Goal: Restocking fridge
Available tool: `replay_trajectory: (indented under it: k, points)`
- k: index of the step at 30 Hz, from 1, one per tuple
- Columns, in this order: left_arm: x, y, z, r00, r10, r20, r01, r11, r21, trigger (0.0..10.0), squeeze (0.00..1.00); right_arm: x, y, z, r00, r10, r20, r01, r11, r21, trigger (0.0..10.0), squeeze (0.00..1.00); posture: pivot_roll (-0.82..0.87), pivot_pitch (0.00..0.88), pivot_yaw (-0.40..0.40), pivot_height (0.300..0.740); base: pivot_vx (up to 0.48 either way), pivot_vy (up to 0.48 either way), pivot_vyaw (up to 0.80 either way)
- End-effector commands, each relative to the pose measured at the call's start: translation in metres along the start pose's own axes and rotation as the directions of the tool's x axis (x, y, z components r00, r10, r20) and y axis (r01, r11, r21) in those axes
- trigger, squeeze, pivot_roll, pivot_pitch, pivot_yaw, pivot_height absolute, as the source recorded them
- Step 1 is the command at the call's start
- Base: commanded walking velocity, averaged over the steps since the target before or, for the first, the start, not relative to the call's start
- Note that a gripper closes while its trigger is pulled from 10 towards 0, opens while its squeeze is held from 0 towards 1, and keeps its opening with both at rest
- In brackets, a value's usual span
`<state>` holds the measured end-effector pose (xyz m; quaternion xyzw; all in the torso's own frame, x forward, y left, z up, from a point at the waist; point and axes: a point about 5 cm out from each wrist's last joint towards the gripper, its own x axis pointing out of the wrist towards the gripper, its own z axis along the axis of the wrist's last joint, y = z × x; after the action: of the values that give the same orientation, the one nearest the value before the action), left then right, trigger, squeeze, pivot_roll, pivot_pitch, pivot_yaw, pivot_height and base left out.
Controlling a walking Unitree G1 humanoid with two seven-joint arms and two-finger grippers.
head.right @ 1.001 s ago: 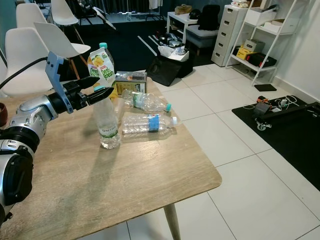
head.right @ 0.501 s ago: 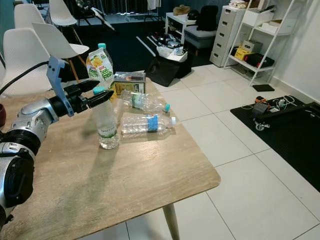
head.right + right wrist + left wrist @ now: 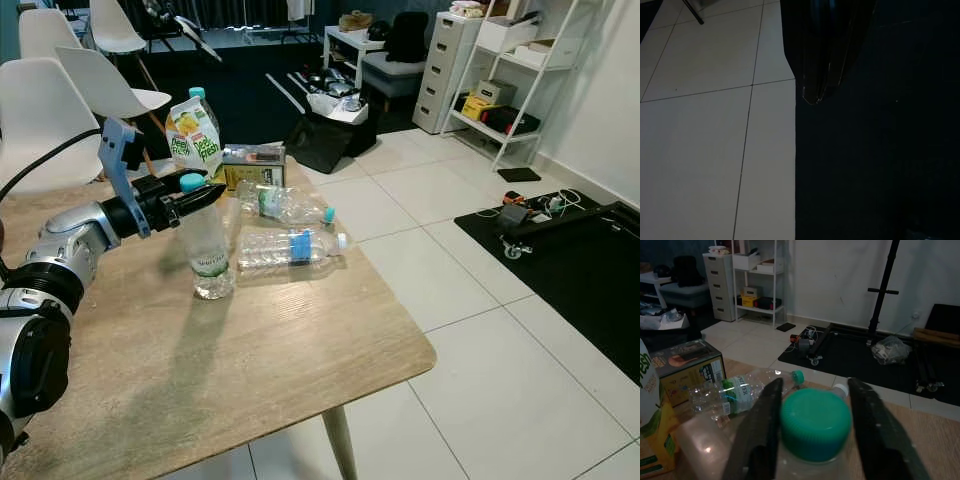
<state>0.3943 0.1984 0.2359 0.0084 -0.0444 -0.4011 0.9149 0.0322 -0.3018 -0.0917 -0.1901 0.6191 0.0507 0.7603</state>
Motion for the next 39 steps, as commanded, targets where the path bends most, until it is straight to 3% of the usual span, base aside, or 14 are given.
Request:
replay_trajectory:
  k: [1, 17, 18, 19, 21, 22, 24, 26, 27, 29, 32, 39]
  points:
    - [0.000, -0.004, -0.011, 1.000, -0.012, -0.029, 0.011, 1.000, -0.027, 0.0, 0.00, -0.001, -0.002, -0.001, 1.000, -0.002, -0.001, 0.002, 1.000, -0.011, 10.0, 0.00, -0.25, 0.017, -0.029, 0.740, 0.000, 0.000, 0.00]
    - [-0.007, 0.000, -0.004, 0.999, -0.050, 0.003, 0.050, 0.999, -0.004, 0.0, 0.00, 0.005, 0.005, 0.018, 1.000, 0.002, 0.027, -0.002, 1.000, 0.009, 10.0, 0.00, -0.21, 0.000, -0.004, 0.740, 0.000, 0.000, 0.00]
    - [-0.008, -0.002, -0.001, 0.996, -0.092, 0.006, 0.092, 0.996, 0.007, 1.1, 0.00, 0.006, 0.006, 0.019, 1.000, 0.003, 0.029, -0.004, 1.000, 0.013, 10.0, 0.00, -0.21, 0.000, -0.004, 0.740, 0.000, 0.000, 0.00]
    - [-0.010, -0.003, 0.002, 0.988, -0.157, 0.006, 0.157, 0.987, 0.022, 10.0, 0.00, 0.006, 0.008, 0.022, 0.999, 0.007, 0.032, -0.008, 1.000, 0.018, 10.0, 0.00, -0.19, 0.000, -0.003, 0.740, 0.000, 0.000, 0.00]
    - [-0.013, -0.005, 0.004, 0.976, -0.217, 0.001, 0.216, 0.976, 0.035, 10.0, 0.00, 0.007, 0.010, 0.025, 0.999, 0.011, 0.035, -0.012, 1.000, 0.022, 10.0, 0.00, -0.18, 0.000, -0.002, 0.740, 0.000, 0.000, 0.00]
    - [-0.017, -0.008, 0.006, 0.954, -0.300, -0.009, 0.300, 0.952, 0.060, 10.0, 0.00, 0.009, 0.014, 0.030, 0.999, 0.019, 0.040, -0.020, 0.999, 0.026, 10.0, 0.00, -0.16, 0.000, 0.000, 0.740, 0.000, 0.000, 0.00]
    - [-0.017, -0.008, 0.006, 0.954, -0.300, -0.009, 0.300, 0.952, 0.060, 10.0, 0.00, 0.009, 0.014, 0.030, 0.999, 0.019, 0.040, -0.020, 0.999, 0.026, 10.0, 0.00, -0.16, 0.000, 0.000, 0.740, 0.000, 0.000, 0.00]
    - [-0.026, -0.013, 0.011, 0.899, -0.436, -0.039, 0.438, 0.894, 0.098, 10.0, 0.00, 0.011, 0.018, 0.038, 0.998, 0.027, 0.048, -0.029, 0.999, 0.032, 10.0, 0.00, -0.13, 0.000, 0.004, 0.740, 0.000, 0.000, 0.00]
    - [-0.026, -0.013, 0.011, 0.899, -0.436, -0.039, 0.438, 0.894, 0.098, 10.0, 0.00, 0.011, 0.018, 0.038, 0.998, 0.027, 0.048, -0.029, 0.999, 0.032, 10.0, 0.00, -0.13, 0.000, 0.004, 0.740, 0.000, 0.000, 0.00]
    - [-0.034, -0.021, 0.017, 0.849, -0.524, -0.067, 0.528, 0.837, 0.142, 10.0, 0.00, 0.013, 0.021, 0.048, 0.998, 0.030, 0.061, -0.032, 0.999, 0.039, 10.0, 0.00, -0.10, 0.000, 0.008, 0.740, 0.000, 0.000, 0.00]
    - [-0.038, -0.038, 0.024, 0.803, -0.592, -0.072, 0.593, 0.781, 0.193, 10.0, 0.00, 0.014, 0.022, 0.058, 0.997, 0.027, 0.073, -0.030, 0.999, 0.045, 10.0, 0.00, -0.08, 0.000, 0.008, 0.740, 0.000, 0.000, 0.00]
    - [-0.038, -0.071, 0.016, 0.793, -0.609, -0.005, 0.597, 0.776, 0.206, 10.0, 0.00, 0.015, 0.023, 0.068, 0.997, 0.017, 0.079, -0.021, 0.998, 0.053, 10.0, 0.00, -0.04, 0.000, 0.006, 0.740, 0.000, 0.000, 0.00]
